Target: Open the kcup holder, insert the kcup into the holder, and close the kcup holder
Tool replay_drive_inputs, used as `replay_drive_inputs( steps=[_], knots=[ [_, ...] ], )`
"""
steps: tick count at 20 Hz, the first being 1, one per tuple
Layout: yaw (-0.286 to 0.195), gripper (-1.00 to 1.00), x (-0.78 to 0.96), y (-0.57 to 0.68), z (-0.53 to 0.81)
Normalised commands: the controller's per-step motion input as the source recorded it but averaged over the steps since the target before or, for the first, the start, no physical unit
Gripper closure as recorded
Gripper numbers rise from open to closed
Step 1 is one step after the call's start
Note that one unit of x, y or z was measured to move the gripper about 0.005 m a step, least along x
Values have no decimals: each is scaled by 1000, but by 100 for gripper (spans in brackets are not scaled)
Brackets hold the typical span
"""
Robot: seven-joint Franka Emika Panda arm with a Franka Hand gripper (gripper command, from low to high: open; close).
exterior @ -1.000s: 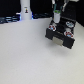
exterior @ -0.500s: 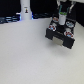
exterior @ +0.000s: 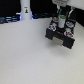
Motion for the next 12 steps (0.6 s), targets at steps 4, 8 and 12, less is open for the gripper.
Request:
replay_drive_inputs(
  steps=[4,8,12],
  knots=[
    [15,100,-15,-19,-308],
    [11,100,49,17,-318],
    [-1,100,0,130,236]
  ],
)
